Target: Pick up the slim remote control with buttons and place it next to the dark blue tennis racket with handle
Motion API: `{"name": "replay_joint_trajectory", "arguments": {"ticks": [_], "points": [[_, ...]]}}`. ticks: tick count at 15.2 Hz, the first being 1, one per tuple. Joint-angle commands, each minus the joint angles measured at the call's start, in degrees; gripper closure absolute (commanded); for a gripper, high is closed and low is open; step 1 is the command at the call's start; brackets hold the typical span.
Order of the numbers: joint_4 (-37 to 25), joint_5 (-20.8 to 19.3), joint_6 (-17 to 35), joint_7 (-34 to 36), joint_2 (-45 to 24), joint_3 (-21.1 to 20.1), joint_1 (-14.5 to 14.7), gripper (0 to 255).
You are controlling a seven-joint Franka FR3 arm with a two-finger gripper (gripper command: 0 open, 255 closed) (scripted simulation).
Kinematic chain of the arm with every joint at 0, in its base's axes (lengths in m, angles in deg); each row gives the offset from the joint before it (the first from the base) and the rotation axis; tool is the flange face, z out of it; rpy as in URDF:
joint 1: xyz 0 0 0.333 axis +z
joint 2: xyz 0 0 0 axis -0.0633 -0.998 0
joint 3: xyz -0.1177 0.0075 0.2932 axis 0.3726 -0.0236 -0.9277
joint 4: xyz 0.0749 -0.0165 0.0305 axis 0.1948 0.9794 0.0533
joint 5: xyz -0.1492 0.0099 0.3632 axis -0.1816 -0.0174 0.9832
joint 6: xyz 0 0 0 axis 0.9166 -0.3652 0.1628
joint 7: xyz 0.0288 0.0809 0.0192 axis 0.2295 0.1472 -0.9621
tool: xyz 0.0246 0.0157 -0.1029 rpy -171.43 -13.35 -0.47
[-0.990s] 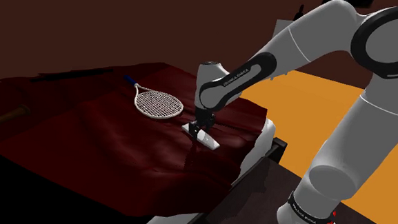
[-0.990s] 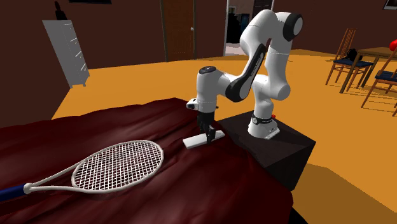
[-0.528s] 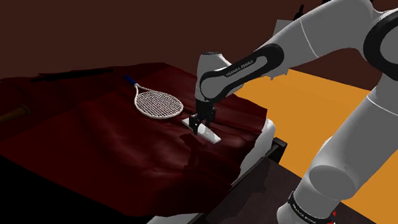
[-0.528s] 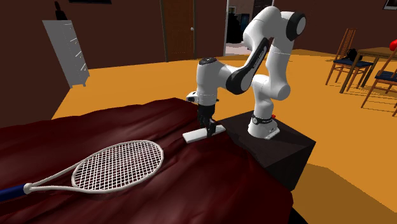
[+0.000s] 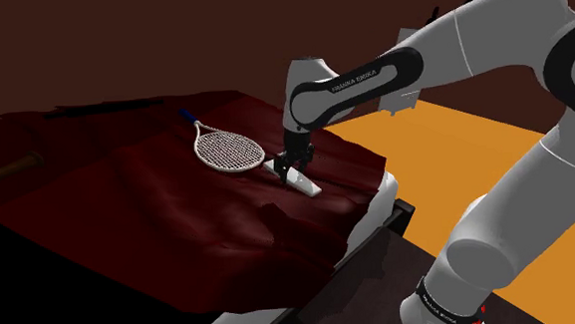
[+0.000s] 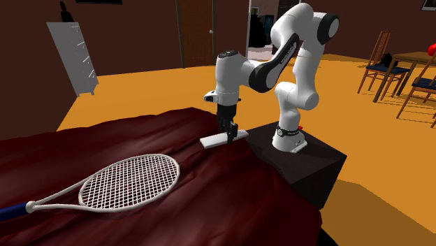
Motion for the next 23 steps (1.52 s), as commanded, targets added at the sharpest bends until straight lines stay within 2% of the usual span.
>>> {"name": "replay_joint_trajectory", "arguments": {"ticks": [1, 7, 14, 18, 23], "points": [[-0.8, 0.1, -1.6, -0.1, 0.8, 0.1, 0.0, 255], [-3.3, 0.2, -5.6, -0.2, 2.3, 0.3, 0.0, 255], [-21.4, -2.8, -8.0, 1.7, -13.6, -0.3, -0.3, 255], [-34.4, -4.6, -11.2, 2.6, -23.5, -0.3, 0.2, 255], [-31.8, -4.9, -7.7, 2.8, -24.5, -0.2, 0.3, 255]]}}
